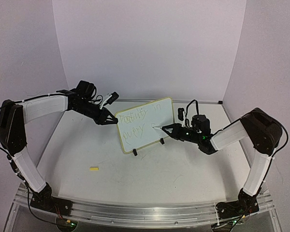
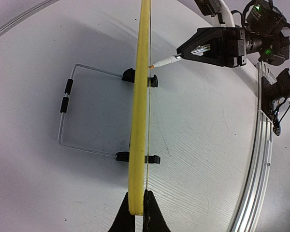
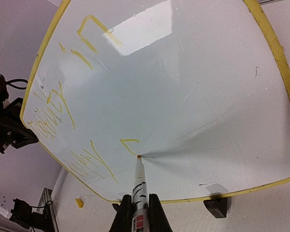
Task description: Write a sentence on the whiteboard
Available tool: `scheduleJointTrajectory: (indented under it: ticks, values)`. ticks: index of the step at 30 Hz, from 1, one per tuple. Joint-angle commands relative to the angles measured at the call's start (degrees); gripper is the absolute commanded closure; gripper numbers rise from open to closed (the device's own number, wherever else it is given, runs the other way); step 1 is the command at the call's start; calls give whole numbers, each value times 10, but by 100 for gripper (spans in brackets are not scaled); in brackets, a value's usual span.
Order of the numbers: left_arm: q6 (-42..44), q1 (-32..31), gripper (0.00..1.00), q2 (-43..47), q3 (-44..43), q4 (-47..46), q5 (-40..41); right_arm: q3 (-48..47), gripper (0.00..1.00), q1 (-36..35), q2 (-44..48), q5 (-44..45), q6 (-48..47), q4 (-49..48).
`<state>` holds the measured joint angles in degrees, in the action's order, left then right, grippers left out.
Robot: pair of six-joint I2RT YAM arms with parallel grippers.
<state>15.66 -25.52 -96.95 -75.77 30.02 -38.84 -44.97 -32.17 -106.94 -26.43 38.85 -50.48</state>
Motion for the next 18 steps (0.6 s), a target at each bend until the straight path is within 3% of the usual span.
scheduleJointTrajectory:
  ticks: [1, 18]
  values:
    - [19, -11, 100, -24, -3, 45, 35, -7, 100, 2, 11, 35, 0, -24]
    - [20, -11, 100, -23, -4, 44, 34, -67, 100, 6, 25, 34, -7, -22]
